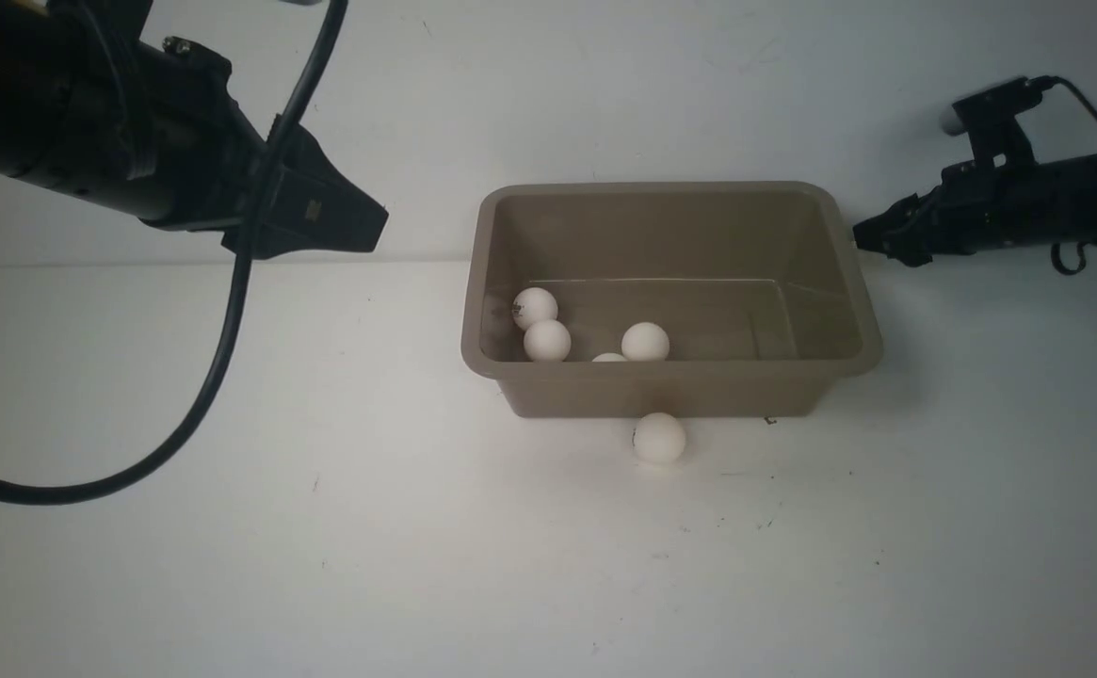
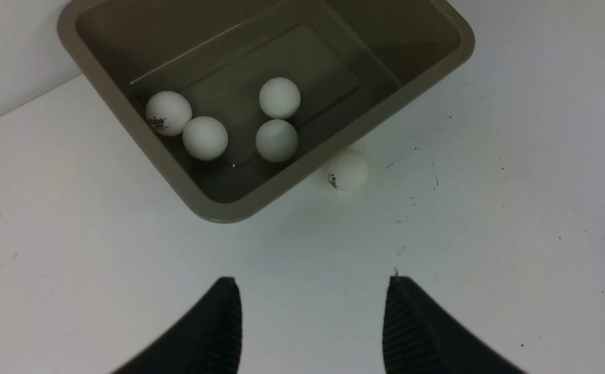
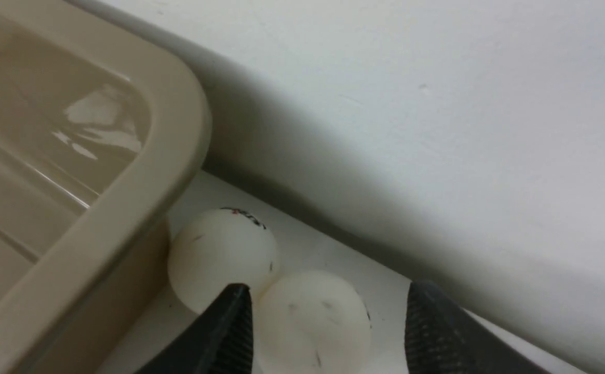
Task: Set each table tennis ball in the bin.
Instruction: Use the right arm to clamp the table tennis ball closest to it
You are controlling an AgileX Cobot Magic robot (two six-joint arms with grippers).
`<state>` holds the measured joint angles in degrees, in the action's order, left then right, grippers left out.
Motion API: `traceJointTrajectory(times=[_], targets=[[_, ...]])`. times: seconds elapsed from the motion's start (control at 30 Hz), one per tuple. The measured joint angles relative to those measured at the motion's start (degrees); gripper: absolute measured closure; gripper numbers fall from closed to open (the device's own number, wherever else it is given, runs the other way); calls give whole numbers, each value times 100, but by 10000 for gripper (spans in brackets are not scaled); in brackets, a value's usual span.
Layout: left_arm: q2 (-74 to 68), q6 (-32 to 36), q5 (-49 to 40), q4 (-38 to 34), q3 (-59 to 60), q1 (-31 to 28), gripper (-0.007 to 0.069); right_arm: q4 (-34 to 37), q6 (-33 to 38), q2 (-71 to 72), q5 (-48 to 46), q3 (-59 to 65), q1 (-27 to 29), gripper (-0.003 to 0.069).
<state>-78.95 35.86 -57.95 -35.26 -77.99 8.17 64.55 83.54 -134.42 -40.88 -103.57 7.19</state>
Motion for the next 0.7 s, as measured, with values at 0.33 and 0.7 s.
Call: traceJointTrajectory(times=[0.33,0.7], targets=[[0,0,0,0,0,0,283,-156,-150,-119,18,-5,0,291],[0,0,0,0,0,0,283,-150,-170,-206,-52,-7,-12,291]])
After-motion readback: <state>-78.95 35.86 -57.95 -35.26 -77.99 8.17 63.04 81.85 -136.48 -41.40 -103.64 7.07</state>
